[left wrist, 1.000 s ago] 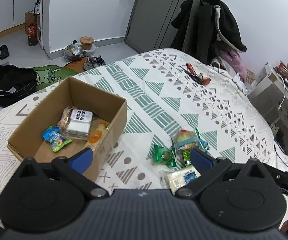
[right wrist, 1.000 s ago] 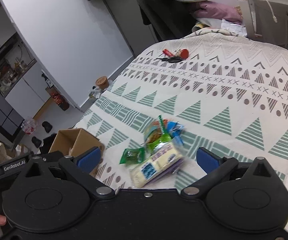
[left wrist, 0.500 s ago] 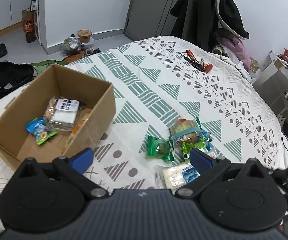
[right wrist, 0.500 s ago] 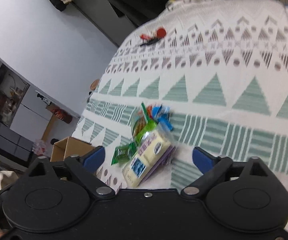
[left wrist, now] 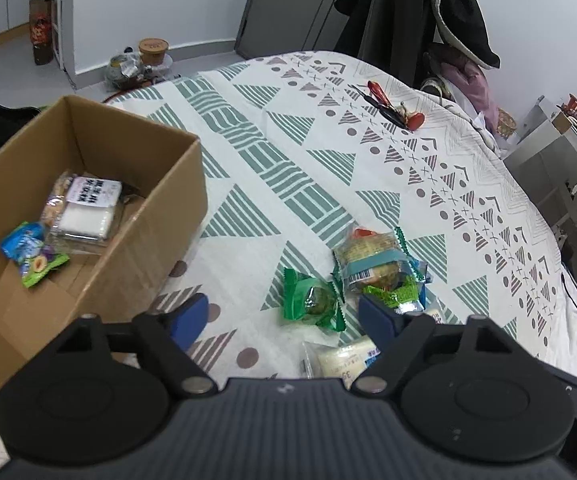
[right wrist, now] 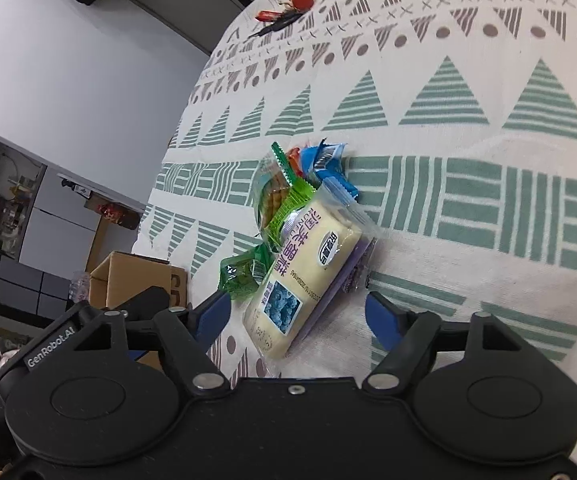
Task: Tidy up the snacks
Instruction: 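Grasp the cream bread bag with the right tool while the left grasps the green-wrapped snack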
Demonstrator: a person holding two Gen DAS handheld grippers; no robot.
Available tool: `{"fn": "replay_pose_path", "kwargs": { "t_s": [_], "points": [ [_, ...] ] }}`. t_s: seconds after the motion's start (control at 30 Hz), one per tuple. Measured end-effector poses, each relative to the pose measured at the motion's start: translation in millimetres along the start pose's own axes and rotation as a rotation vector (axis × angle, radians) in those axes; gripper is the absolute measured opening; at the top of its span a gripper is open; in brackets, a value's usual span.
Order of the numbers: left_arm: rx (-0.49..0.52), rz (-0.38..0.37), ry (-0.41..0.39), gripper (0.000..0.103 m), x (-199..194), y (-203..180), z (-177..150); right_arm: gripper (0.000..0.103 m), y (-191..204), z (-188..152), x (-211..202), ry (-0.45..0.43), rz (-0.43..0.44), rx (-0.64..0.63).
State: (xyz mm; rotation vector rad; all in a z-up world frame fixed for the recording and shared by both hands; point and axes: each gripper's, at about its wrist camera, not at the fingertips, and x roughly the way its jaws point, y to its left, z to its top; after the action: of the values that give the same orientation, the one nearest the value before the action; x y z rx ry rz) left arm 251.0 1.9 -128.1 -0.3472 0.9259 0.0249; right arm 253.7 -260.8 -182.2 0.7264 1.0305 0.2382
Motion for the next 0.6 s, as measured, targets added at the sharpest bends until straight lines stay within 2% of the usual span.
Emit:
{"fn": "replay_pose_path", "kwargs": {
  "t_s": [0.2,0.27,0.5,0.6],
  "points": [
    [-0.011,-0.035,0.024,0.065,22,4,3,0.066,-5,2,13,0.007,-0.003,0.050],
    [-0.013,-0.046,0.032,0.065,30,5,4,0.063,-7,3,19,0.017,-0.006,0.059],
    [0.002,-0.071,0.073,0.065,58,3,6,0.063,-7,3,36,0.036,-0.020,0.076],
    [0.017,-0.063,0.091,0.065,69,0,5,0.055,-9,4,41,0.041,-0.015,0.087]
  ]
}}
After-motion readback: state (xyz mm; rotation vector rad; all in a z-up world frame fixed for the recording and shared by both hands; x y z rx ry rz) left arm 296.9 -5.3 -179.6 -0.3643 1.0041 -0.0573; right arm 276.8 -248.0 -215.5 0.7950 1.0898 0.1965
